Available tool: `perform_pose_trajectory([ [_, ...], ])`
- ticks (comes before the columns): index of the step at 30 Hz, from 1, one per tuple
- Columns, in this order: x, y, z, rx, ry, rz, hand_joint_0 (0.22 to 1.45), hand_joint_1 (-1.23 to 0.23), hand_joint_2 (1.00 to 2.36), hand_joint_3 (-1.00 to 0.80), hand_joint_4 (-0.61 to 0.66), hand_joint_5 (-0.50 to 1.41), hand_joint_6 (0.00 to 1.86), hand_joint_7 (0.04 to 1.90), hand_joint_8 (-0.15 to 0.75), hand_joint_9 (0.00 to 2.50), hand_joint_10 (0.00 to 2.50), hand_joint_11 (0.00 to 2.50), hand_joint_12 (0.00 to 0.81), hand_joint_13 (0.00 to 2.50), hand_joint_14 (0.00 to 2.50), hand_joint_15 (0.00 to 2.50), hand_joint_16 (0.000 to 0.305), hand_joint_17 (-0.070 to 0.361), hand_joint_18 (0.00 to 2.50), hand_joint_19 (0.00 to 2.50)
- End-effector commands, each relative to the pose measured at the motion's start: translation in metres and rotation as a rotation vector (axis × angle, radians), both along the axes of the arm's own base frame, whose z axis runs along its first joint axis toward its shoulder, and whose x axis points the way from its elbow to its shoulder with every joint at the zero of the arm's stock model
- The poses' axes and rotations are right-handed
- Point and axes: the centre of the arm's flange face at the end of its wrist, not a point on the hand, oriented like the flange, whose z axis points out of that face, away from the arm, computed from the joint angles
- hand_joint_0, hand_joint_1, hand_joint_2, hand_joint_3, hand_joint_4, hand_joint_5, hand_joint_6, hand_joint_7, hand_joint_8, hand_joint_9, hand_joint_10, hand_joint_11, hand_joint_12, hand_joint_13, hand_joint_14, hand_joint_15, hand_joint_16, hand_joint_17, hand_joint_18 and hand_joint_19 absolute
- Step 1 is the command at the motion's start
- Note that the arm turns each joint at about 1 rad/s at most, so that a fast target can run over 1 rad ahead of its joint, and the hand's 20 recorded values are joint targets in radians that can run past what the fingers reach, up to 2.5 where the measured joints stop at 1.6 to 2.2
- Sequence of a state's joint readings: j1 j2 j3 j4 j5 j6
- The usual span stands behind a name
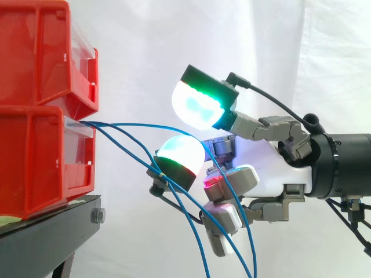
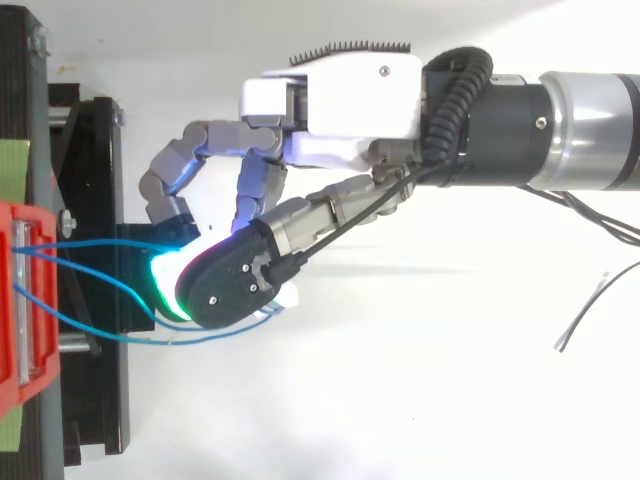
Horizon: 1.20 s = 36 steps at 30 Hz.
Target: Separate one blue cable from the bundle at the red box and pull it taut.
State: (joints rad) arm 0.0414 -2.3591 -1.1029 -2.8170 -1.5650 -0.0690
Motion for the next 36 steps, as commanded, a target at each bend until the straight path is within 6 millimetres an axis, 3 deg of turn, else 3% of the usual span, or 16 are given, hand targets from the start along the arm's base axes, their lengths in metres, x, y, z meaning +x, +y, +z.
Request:
perform_pose_trajectory([
  [1, -0.0019, -0.0018, -0.0020, 0.001, 0.019, -0.017, 0.60, -0.58, 1.00, -0.50, 0.15, -0.14, 0.88, 1.15, 0.417, 1.38, 0.02, 1.23, 0.468, 1.26, 0.03, 0.74, 0.056, 0.127, 1.06, 0.64],
  [7, -0.0019, -0.0023, -0.0022, 0.000, 0.021, -0.033, 0.62, -0.60, 1.00, -0.50, 0.16, -0.14, 0.89, 1.16, 0.413, 1.37, 0.02, 1.25, 0.467, 1.26, 0.03, 0.74, 0.056, 0.127, 1.06, 0.65],
  [21, -0.0023, 0.0003, -0.0039, -0.009, 0.033, -0.078, 0.52, -0.54, 1.00, -0.50, 0.18, -0.16, 0.88, 1.10, 0.435, 1.34, 0.02, 1.25, 0.486, 1.26, 0.03, 0.73, 0.063, 0.142, 1.07, 0.64],
  [36, -0.0022, 0.0055, -0.0044, -0.034, 0.038, -0.067, 0.55, -0.55, 1.00, -0.50, 0.20, -0.18, 0.87, 1.03, 0.414, 1.30, 0.02, 1.29, 0.480, 1.24, 0.02, 0.73, 0.063, 0.142, 1.04, 0.64],
])
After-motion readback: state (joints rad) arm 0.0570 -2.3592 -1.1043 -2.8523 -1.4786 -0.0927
